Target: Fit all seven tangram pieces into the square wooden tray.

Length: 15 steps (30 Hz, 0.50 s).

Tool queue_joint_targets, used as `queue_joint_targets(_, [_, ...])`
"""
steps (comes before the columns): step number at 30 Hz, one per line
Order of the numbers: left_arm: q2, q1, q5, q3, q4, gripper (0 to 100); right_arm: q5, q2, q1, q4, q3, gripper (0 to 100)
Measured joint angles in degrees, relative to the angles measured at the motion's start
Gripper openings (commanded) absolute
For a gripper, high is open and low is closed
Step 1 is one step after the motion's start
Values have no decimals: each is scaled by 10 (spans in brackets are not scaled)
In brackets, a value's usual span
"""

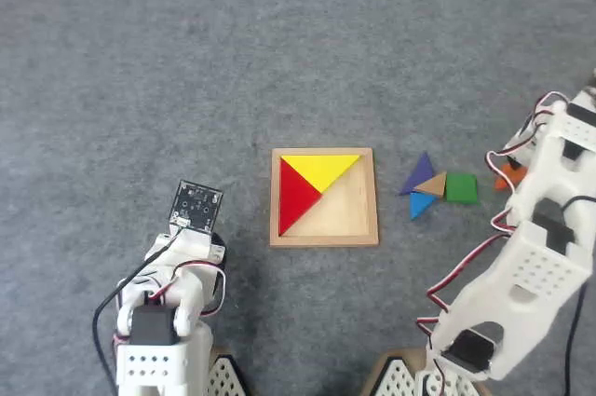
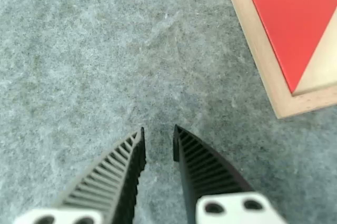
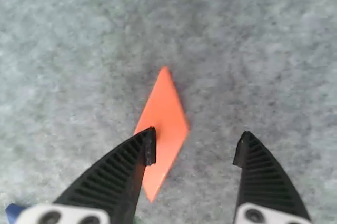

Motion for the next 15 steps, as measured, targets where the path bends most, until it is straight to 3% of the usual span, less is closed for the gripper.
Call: queue_joint_targets(15, [0,0,0,0,0,86,53,105,-56,70,-135,252])
